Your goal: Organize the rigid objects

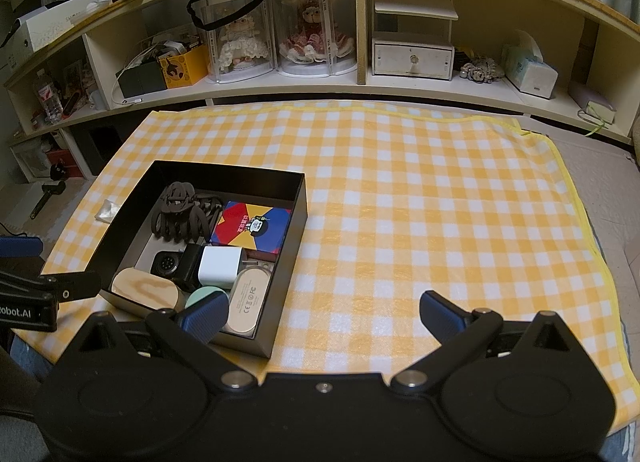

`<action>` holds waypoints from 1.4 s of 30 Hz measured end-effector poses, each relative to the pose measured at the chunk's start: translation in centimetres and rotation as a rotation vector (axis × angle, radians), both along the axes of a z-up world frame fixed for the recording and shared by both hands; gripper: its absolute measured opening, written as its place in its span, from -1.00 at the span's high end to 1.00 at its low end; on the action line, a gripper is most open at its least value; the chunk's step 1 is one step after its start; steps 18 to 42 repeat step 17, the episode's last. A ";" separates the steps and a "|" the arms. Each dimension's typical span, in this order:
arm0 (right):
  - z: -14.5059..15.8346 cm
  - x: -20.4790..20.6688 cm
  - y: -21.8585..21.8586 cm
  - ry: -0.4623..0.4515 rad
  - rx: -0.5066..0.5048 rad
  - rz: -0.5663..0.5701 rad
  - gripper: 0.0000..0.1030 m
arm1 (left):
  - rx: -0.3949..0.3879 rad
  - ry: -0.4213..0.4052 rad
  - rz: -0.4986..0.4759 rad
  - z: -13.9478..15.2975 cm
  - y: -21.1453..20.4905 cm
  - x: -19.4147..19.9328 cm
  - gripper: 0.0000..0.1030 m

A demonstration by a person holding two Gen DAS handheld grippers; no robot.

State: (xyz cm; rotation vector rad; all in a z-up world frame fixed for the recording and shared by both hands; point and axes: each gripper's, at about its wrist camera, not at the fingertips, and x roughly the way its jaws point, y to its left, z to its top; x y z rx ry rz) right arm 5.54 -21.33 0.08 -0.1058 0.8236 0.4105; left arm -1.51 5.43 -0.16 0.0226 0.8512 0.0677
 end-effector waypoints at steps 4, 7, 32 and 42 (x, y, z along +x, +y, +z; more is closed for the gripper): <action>0.0 0.0 0.0 0.000 -0.001 0.000 -1.00 | 0.000 0.000 0.000 0.0 0.0 0.0 -1.00; 0.1 0.1 0.0 -0.001 0.000 -0.001 -1.00 | 0.002 0.000 -0.001 0.0 0.0 0.0 -1.00; 0.1 0.1 -0.1 -0.001 0.000 0.000 -1.00 | -0.002 0.003 0.003 0.0 0.0 0.0 -1.00; 0.1 0.1 -0.1 -0.001 0.000 0.000 -1.00 | -0.002 0.003 0.003 0.0 0.0 0.0 -1.00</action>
